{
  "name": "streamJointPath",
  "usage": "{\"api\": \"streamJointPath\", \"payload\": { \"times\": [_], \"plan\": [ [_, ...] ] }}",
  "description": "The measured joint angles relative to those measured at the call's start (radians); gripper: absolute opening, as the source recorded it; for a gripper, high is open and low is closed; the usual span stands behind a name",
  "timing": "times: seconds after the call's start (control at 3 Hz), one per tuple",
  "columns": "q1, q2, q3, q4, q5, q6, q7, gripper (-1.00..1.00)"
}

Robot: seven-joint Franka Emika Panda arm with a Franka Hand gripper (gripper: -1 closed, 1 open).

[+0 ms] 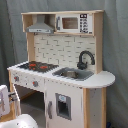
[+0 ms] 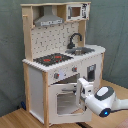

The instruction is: Play with the kitchen

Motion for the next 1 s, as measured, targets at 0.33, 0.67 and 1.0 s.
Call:
{"api": "streamJointPath", "payload": {
  "times": [0.33, 0.67, 1.0],
  "plan": [
    [-0.002, 0.000, -0.004, 0.006, 0.000, 0.000, -0.005, 1.00],
    [-0.007, 0.000, -0.011, 0.018, 0.000, -0.001, -0.014, 1.00],
    [-0.028, 0.000, -0.018, 0.079, 0.000, 0.000, -0.092, 1.00]
  ]
}}
